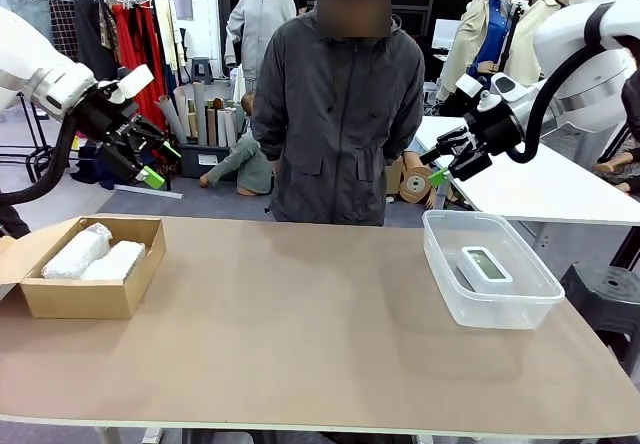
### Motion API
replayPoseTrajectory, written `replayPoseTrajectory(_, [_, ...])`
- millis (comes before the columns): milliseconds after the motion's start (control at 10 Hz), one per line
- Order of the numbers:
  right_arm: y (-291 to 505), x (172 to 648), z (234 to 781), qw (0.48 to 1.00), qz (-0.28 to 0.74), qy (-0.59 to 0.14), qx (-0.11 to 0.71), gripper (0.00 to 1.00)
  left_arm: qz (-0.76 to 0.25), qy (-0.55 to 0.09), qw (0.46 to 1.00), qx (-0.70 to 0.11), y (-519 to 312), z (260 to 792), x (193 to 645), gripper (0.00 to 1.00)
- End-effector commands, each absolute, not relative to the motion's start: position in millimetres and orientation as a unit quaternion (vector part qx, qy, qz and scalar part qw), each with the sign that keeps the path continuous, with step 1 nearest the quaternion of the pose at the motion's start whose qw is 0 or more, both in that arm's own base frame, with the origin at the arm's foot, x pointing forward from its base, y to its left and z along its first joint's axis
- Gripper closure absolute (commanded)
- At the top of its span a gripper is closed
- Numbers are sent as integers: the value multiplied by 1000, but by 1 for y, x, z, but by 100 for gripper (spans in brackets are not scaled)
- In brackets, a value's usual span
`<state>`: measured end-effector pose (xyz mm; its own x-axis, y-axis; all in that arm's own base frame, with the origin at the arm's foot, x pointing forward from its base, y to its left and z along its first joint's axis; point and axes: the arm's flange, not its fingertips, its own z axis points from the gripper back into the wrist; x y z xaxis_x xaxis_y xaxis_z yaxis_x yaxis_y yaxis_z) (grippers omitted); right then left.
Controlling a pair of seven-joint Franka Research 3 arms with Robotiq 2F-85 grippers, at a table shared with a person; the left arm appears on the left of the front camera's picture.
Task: Separate and place wrapped and unwrapped clocks.
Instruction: If the picked Digital clock is wrapped, place it in the Package Box ; if not, place it in the Organizing box.
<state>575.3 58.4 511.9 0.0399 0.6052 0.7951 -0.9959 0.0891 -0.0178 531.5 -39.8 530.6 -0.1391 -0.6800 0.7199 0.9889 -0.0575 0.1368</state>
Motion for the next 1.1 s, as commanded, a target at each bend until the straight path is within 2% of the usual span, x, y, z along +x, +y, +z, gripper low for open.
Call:
replayPoseTrajectory(0, [58,576,514,659,610,-333,287,0,-686,-316,608,-244,-38,532,530,0])
replayPoseTrajectory(1000, [58,576,514,659,610,-333,287,0,-686,-316,608,-244,-38,532,530,0])
